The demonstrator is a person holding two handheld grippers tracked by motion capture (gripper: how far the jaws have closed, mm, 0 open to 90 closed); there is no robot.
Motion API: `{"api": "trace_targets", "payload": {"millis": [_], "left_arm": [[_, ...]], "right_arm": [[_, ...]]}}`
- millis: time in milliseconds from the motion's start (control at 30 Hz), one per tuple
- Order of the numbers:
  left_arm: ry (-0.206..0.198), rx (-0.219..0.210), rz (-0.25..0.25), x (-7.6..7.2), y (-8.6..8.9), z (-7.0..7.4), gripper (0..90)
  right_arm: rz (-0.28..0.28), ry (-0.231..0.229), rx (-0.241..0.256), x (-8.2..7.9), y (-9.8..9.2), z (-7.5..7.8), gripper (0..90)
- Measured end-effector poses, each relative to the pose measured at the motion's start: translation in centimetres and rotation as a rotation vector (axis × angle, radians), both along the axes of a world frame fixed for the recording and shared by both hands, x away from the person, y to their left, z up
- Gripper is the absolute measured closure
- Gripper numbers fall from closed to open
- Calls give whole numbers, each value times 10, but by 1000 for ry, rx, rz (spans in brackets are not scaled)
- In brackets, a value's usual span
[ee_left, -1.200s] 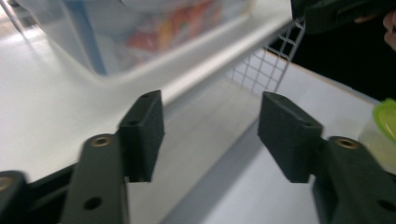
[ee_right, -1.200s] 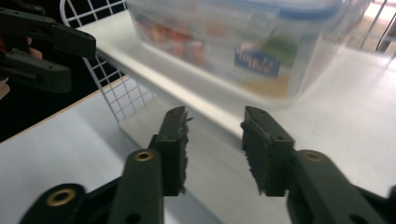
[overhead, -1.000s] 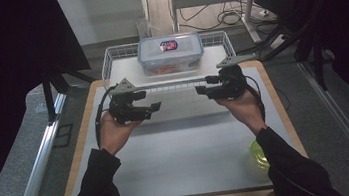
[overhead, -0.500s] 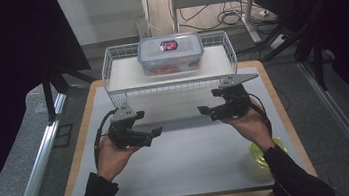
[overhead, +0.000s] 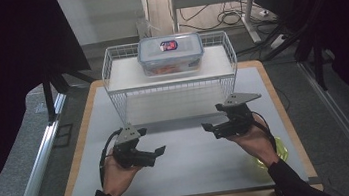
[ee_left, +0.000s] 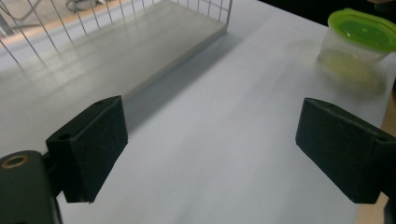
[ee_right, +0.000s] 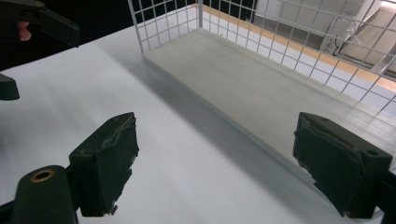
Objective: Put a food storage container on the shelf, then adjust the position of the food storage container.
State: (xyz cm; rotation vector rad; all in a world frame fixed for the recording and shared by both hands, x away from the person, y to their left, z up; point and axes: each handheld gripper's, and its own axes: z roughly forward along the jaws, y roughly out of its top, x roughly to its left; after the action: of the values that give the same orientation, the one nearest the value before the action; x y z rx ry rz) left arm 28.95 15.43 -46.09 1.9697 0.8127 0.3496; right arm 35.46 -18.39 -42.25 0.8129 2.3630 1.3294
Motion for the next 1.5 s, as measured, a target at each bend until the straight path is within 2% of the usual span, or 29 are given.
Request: {"api": "trace_targets", "payload": {"millis": [167, 333, 467, 567, 900, 1067, 1300, 1400, 1433, 1500], "left_arm": [[13, 27, 18, -10, 4, -14, 81], [-12, 55, 57, -21, 9, -25, 65], [-23, 49, 76, -29, 14, -28, 56], [-28, 63, 86, -34, 17, -30, 56], [-27, 76, 108, -40, 24, -33, 55], [-20, 76, 116, -41, 27, -34, 56], [-4, 79, 109, -40, 25, -37, 57], [2, 82, 102, -39, 24, -38, 59], [2, 84, 100, -39, 24, -38, 61], [5, 85, 98, -39, 23, -38, 61]], "right_arm": [[9, -13, -31, -8, -1, -6, 142], [15, -15, -31, -18, -4, -11, 134], [18, -2, -47, -26, -6, -18, 135], [15, 6, -59, -30, -9, -21, 137], [-21, 64, -63, -39, -26, -30, 223], [-75, 84, -72, -44, -39, -30, 345], [-145, 100, -137, -50, -66, -32, 744], [-166, 91, -158, -53, -80, -30, 867], [-178, 88, -161, -56, -87, -29, 900], [-208, 92, -156, -58, -96, -27, 900]]}}
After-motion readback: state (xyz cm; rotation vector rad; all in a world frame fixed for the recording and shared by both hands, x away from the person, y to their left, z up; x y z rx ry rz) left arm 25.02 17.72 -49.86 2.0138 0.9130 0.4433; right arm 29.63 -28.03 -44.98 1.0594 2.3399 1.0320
